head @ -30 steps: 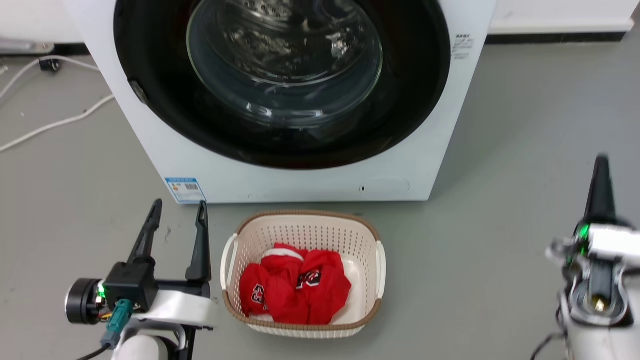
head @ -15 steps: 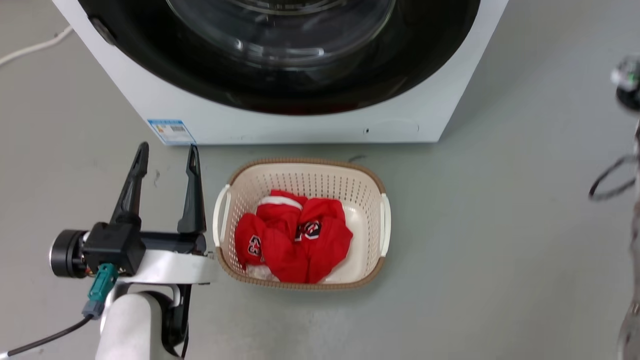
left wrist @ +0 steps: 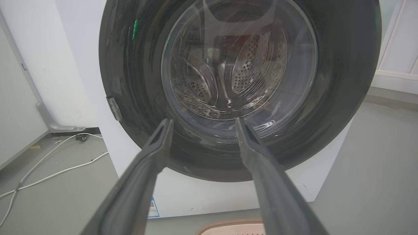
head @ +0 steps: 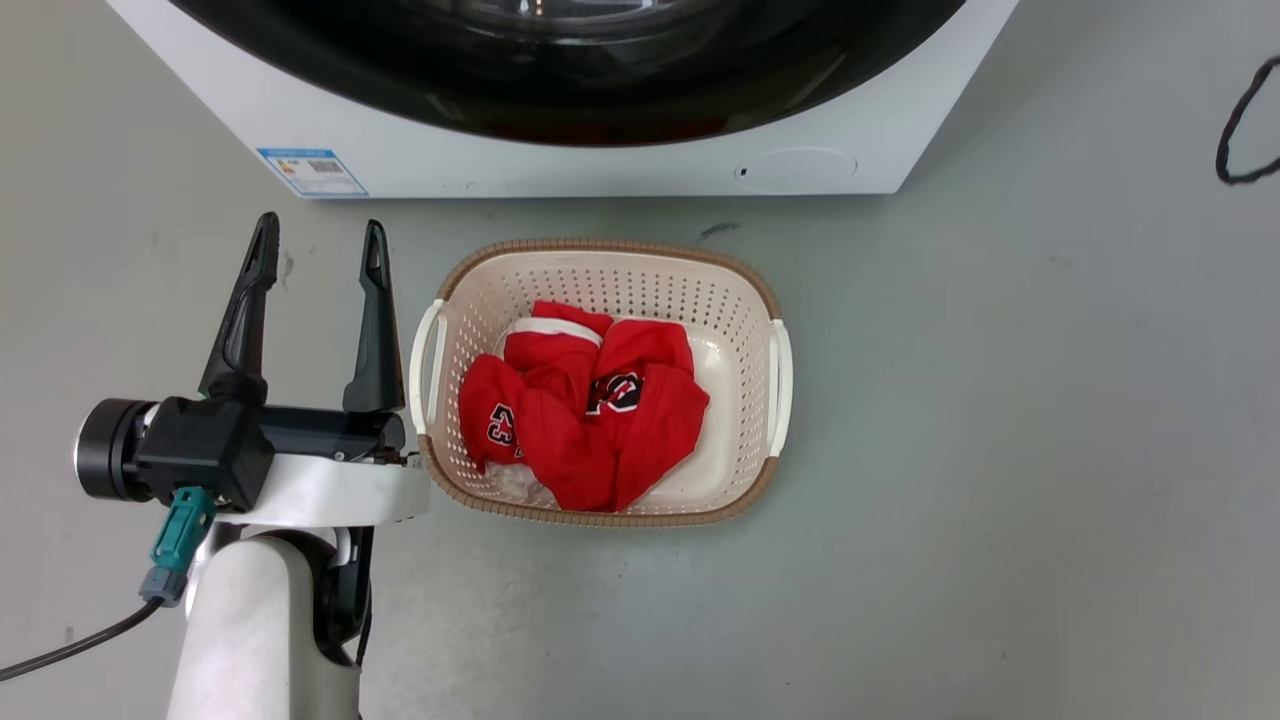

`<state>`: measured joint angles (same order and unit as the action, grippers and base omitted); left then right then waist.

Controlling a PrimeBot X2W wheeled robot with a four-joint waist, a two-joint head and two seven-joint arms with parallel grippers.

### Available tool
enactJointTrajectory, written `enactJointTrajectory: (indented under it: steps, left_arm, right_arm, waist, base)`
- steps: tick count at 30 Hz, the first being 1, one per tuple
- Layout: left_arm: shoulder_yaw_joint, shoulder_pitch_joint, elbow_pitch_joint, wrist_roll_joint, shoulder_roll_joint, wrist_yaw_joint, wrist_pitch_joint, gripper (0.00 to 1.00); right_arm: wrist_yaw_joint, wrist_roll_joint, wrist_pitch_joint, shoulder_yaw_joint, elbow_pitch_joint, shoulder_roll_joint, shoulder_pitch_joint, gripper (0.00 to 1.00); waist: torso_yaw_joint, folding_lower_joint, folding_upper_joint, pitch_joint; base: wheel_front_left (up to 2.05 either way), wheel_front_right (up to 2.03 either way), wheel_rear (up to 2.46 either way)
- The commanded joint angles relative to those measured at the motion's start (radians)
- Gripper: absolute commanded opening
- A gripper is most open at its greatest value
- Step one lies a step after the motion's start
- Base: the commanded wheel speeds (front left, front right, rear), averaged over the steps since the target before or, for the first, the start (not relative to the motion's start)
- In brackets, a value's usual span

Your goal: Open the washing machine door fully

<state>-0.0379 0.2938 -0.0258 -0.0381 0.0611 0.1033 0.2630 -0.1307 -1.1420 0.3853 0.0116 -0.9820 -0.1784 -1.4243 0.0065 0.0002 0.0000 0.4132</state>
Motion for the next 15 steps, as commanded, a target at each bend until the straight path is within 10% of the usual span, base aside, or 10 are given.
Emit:
enactJointTrajectory:
  steps: [1, 15]
  left_arm:
    - [-0.001, 0.015, -0.002, 0.006, 0.002, 0.002, 0.003, 1.0]
    - [0.006, 0.045, -0.013, 0.0, -0.002, 0.013, 0.003, 1.0]
  right_arm:
    - [0.0, 0.017, 0.014, 0.007, -0.023, 0.002, -0.033, 0.0]
    - [0.0, 0.093, 0.124, 0.023, -0.163, 0.02, -0.195, 0.0]
  waist:
    - [0.006, -0.0002, 0.0, 0.013]
    - [0.027, -0.0002, 0.0, 0.076]
  base:
    - [0.0, 0.0, 0.0]
    - [0.0, 0.0, 0.0]
